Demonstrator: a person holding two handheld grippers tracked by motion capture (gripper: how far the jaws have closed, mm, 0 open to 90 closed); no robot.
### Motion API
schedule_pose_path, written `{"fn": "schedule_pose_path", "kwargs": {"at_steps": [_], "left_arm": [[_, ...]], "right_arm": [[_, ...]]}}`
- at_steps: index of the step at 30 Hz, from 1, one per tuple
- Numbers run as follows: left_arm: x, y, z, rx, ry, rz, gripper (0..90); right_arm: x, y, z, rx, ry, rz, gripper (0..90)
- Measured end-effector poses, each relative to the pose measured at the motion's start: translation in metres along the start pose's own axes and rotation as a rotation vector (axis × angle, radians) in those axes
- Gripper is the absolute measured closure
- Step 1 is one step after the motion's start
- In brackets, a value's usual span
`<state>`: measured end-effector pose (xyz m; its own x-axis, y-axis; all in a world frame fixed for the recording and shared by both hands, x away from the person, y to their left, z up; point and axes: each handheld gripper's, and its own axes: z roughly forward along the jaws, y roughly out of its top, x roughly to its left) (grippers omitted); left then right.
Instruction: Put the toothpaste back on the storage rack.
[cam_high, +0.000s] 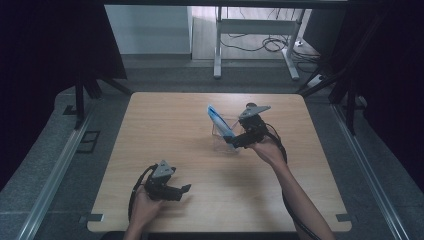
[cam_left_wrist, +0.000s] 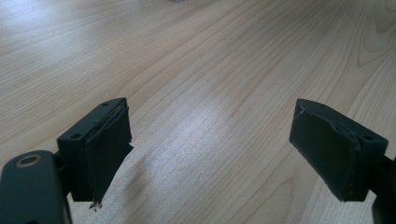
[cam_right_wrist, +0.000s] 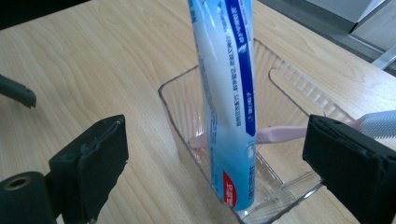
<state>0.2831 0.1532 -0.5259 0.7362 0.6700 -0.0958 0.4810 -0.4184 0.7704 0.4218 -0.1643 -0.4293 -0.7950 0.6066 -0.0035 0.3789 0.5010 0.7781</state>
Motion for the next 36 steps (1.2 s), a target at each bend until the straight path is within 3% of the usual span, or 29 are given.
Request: {"fn": "schedule_pose_path", "kwargs": {"at_steps": [17, 36], "left_arm": [[0.0, 0.0, 0.001, 0.003, 0.001, 0.005, 13.1], [0.001, -0.001, 0.001, -0.009, -0.016, -0.022, 13.1]], "right_arm": [[0.011, -0.012, -0.007, 0.005, -0.006, -0.022, 4.0], [0.014, -0.035, -0.034, 0.001, -0.037, -0.012, 1.8]]}}
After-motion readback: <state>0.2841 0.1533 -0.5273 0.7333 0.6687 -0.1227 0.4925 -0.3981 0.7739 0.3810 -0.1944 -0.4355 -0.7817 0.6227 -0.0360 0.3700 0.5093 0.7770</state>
